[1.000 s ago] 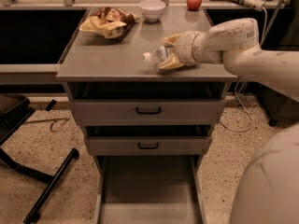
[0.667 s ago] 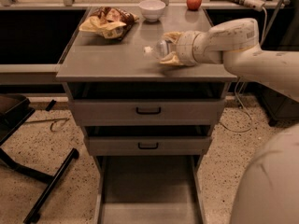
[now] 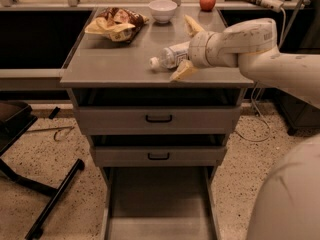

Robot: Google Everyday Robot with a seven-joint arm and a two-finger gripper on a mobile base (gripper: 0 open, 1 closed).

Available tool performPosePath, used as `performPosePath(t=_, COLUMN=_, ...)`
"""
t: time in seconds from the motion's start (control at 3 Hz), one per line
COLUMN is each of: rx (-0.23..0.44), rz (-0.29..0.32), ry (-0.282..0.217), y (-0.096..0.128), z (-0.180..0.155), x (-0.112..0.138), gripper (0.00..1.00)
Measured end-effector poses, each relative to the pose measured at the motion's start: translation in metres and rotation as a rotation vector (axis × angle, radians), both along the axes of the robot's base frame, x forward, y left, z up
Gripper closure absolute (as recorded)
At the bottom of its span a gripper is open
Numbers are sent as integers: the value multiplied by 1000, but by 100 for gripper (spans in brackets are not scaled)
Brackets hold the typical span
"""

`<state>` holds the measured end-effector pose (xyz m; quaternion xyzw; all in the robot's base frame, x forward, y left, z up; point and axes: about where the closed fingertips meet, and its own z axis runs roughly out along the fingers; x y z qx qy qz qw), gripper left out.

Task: Pick blue plastic bottle from bottom drawer and place on counter

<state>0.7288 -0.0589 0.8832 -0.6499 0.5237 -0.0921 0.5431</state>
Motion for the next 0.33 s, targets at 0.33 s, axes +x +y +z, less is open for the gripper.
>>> performPosePath(t=0.33, rx=0, rz=0, ry=0, y=0, z=0, x=0, gripper=0)
